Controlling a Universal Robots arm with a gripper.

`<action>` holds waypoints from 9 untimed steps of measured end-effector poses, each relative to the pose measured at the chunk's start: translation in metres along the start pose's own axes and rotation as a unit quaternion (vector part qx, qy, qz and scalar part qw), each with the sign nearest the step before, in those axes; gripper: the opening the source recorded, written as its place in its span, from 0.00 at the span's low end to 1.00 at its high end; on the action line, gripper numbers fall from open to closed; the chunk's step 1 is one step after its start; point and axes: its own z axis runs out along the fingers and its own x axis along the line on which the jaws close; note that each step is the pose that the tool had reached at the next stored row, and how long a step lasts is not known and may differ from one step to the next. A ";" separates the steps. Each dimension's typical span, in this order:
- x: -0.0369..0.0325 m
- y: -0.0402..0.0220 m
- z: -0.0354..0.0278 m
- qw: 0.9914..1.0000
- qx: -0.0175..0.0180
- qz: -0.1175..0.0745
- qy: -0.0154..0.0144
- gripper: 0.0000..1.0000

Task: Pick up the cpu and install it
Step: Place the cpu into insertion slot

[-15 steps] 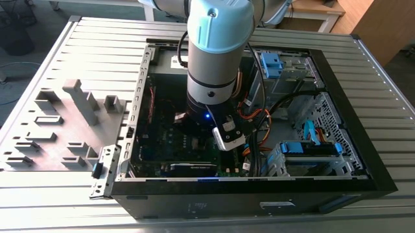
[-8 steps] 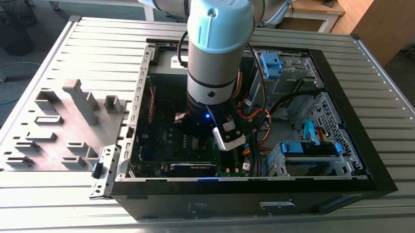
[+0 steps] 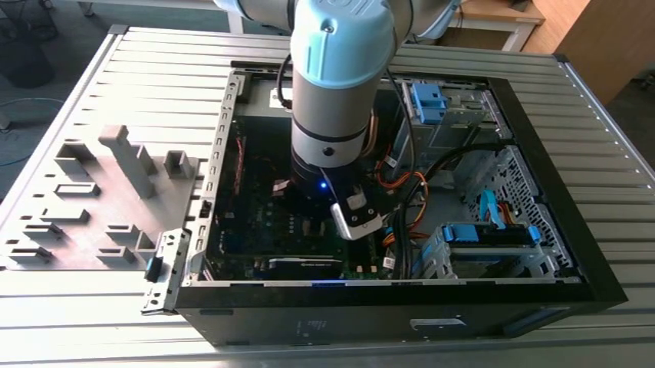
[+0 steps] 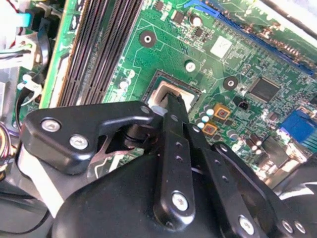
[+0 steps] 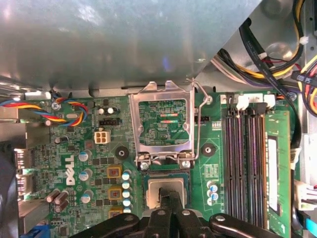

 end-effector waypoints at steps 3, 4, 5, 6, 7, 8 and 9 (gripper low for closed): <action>0.0001 0.0000 0.0001 1.000 0.000 0.000 0.000 0.11; 0.0001 0.0000 0.0002 1.000 0.000 0.000 0.000 0.11; 0.0001 0.0000 0.0002 1.000 0.000 0.000 0.000 0.11; 0.0001 0.0000 0.0003 1.000 0.000 0.000 0.000 0.11; 0.0001 0.0000 0.0003 1.000 0.000 0.000 0.000 0.11; 0.0001 0.0000 0.0004 1.000 0.000 0.000 0.000 0.11; 0.0000 0.0000 0.0006 1.000 0.000 0.000 0.000 0.11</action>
